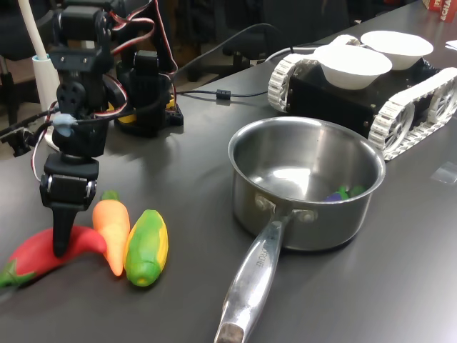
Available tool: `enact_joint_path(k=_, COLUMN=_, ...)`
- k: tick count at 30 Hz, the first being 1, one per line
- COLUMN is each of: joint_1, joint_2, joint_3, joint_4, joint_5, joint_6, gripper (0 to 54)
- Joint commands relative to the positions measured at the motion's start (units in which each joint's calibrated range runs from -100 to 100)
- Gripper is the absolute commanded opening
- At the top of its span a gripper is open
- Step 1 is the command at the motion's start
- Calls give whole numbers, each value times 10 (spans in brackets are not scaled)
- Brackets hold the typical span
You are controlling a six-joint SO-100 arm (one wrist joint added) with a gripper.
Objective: Pick up the chilli and place them in the pan
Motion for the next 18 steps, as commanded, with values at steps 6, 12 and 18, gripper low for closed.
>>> enact_joint_path(k=6, joint_1=0, joint_2=-79, joint_3=-105, joint_4=53, joint_5=-6, joint_6=-54, gripper=0)
enact_joint_path(k=12, joint_1=2, joint_2=-101, joint_3=-132, joint_4=102, joint_5=-11, joint_6=-107, gripper=0)
enact_joint_path(k=18, joint_1=-12, joint_2=-139, joint_3=-132, joint_4=124, joint_5=-21, joint_6=-140, gripper=0)
